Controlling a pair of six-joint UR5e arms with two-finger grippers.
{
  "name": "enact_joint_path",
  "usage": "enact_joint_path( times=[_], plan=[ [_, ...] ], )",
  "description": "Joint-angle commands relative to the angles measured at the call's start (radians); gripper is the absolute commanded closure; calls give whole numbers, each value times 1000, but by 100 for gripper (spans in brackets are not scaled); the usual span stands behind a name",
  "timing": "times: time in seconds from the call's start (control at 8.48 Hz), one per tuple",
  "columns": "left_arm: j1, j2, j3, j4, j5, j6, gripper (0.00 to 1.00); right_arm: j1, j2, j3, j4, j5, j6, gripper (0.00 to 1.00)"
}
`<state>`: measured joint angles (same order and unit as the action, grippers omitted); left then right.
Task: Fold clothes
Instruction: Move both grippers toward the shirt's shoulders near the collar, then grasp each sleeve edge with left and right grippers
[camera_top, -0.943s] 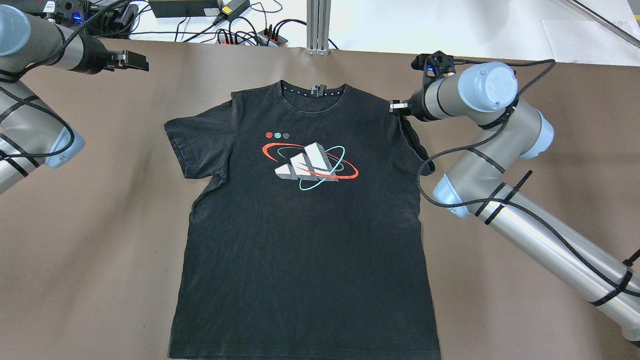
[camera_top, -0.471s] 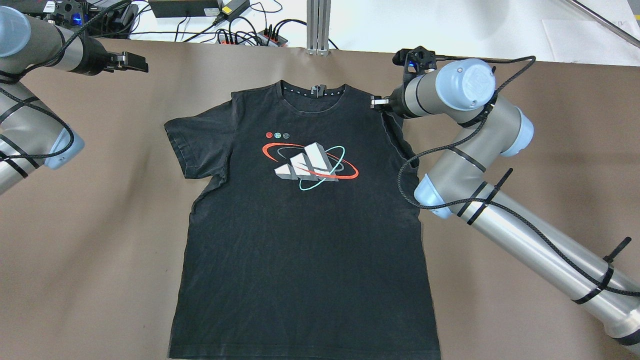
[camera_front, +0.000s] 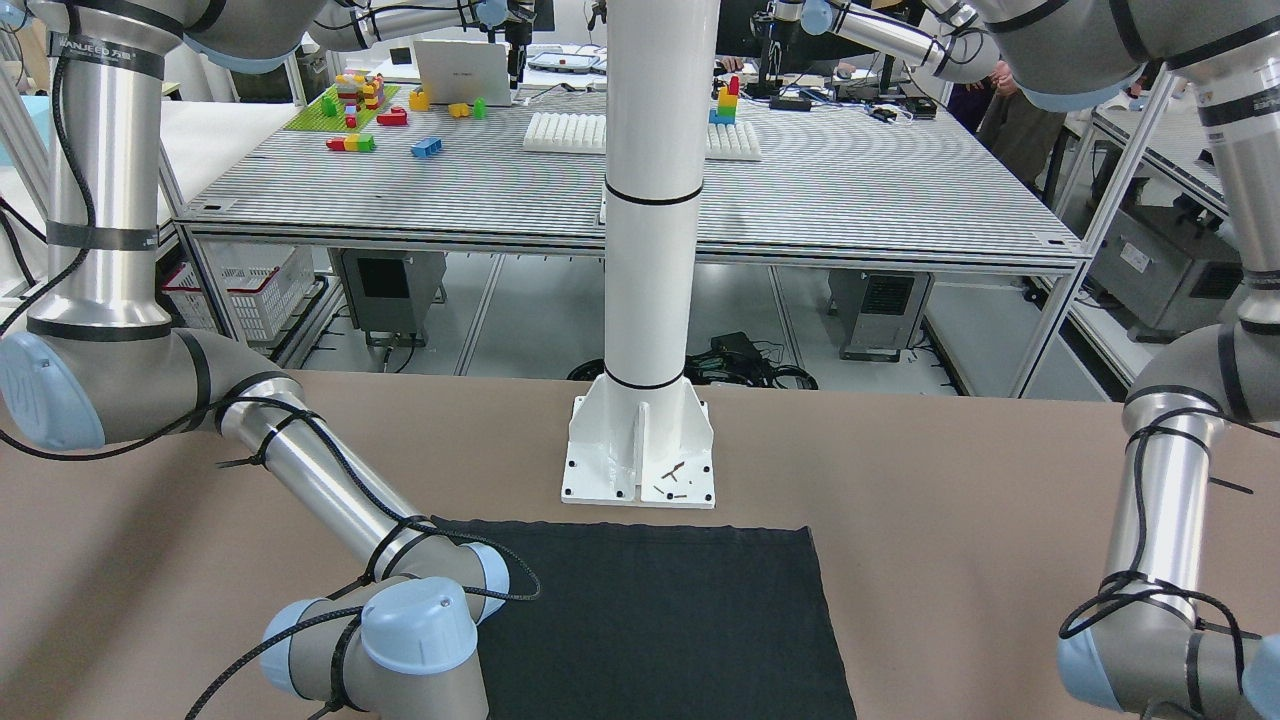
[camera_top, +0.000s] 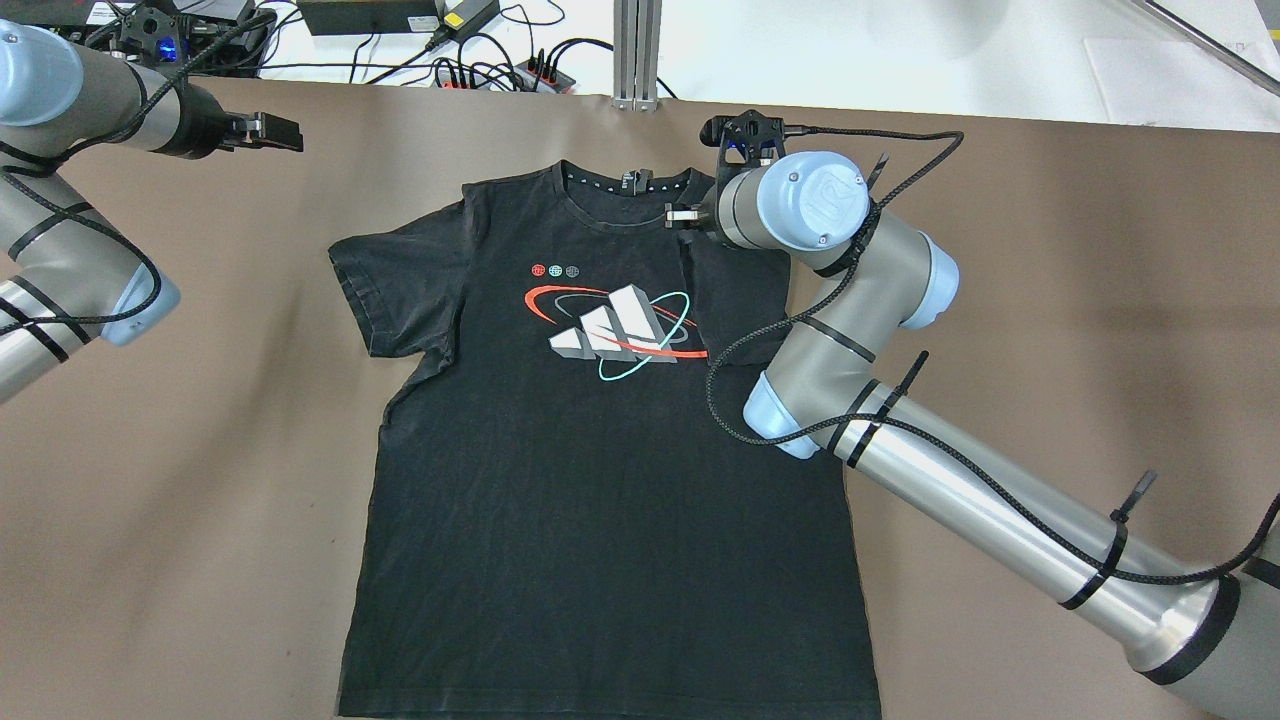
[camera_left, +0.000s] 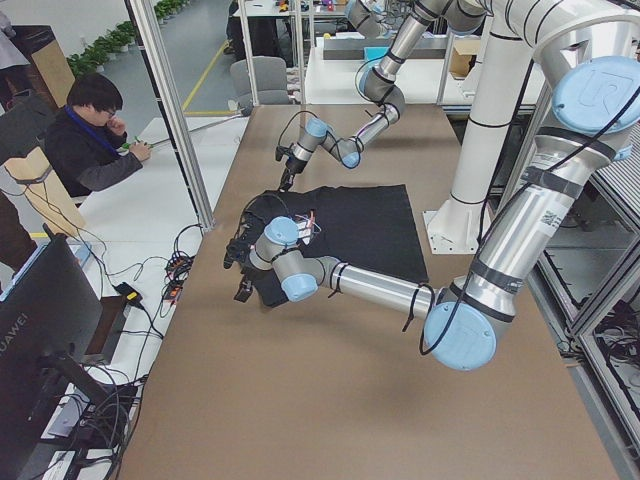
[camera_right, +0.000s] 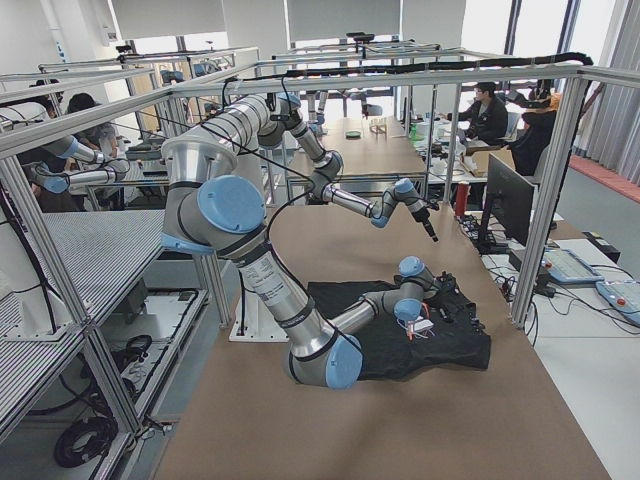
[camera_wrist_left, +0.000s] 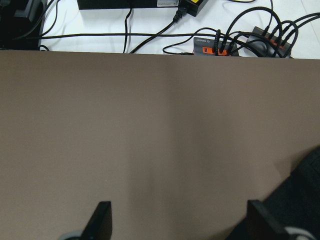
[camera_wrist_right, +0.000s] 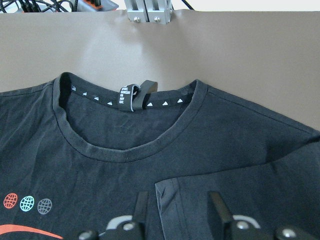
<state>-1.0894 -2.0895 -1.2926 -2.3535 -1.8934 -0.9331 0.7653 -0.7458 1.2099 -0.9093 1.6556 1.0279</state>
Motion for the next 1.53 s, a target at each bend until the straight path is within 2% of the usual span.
enact_joint_path(
  times=[0.0,0.35,0.59,0.94,1.18,1.41],
  plan=[
    [25,-12,-1,-1,43,-24,5,5,-15,-1,3,-7,1,6],
    [74,-7,-14,-52,45,-67,5,34,-15,3,3,36,4,6],
    [117,61,-7,-136,46,-37,5,39,-24,8,3,47,4,6],
    [146,77,61,-237,53,4,5,39,-27,13,4,47,20,6],
    [218,65,90,-236,158,4,5,39,-49,40,4,46,27,6],
    [220,65,94,-236,162,4,6,39,-52,40,4,46,26,6]
  ],
)
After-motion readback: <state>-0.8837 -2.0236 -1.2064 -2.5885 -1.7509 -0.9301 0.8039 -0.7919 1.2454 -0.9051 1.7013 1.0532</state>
